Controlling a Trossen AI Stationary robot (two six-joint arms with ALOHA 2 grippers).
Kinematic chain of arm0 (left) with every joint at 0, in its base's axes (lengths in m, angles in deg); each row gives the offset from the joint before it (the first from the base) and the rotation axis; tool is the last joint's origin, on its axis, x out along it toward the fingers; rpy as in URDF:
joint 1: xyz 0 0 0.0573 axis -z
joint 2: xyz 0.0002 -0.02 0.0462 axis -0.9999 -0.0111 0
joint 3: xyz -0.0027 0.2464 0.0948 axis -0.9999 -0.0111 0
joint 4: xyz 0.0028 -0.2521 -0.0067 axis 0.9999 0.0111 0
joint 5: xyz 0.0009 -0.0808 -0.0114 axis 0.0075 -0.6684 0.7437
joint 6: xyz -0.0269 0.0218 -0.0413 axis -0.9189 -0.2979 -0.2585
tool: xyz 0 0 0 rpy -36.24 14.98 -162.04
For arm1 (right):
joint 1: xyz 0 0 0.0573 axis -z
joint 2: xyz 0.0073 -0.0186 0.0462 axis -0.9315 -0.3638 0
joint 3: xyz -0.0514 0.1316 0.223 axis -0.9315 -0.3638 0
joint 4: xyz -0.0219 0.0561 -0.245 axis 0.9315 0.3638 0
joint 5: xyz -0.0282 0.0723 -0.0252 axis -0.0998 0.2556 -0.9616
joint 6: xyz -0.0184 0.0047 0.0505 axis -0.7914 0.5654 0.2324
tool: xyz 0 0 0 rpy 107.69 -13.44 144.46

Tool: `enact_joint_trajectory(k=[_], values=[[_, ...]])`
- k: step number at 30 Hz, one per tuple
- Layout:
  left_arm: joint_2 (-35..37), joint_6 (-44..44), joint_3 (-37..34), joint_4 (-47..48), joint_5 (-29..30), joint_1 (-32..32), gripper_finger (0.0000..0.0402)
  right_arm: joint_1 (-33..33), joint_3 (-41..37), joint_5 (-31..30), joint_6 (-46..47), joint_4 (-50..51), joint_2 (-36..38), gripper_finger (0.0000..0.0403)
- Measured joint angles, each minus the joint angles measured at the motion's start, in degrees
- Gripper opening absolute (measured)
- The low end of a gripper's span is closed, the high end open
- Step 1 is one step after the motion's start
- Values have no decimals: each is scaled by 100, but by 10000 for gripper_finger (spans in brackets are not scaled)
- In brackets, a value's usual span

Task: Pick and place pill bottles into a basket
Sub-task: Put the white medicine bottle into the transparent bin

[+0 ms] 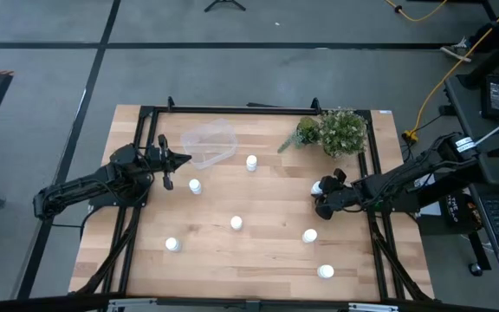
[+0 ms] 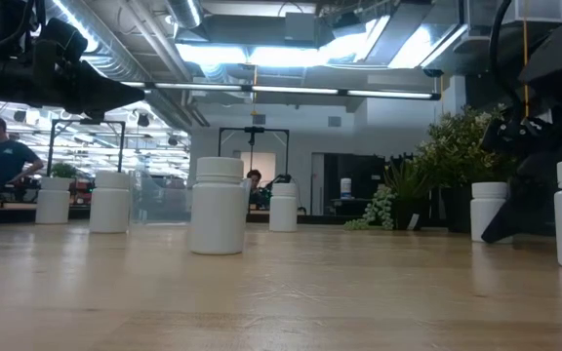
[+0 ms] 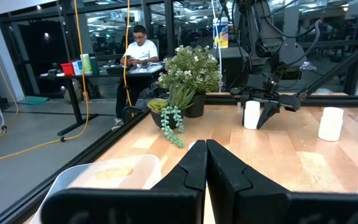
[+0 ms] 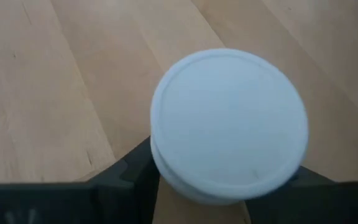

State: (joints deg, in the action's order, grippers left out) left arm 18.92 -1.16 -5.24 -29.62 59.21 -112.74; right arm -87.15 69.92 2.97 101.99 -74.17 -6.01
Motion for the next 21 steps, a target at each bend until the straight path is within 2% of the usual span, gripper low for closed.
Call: enact_joint_trajectory(k=[6, 9, 11, 21], values=[[0, 0, 0, 0, 0, 2, 3, 0, 7, 122, -27, -46, 6, 167], [0, 0, 0, 0, 0, 0, 3, 0, 143, 465, -98, 6, 8, 167], [0, 0, 0, 3, 0, 0, 3, 0, 320, 707, -243, 136, 0, 167], [-2, 0, 0, 20, 0, 1, 3, 25, 1605, 869, -861, 1282, 5, 167]])
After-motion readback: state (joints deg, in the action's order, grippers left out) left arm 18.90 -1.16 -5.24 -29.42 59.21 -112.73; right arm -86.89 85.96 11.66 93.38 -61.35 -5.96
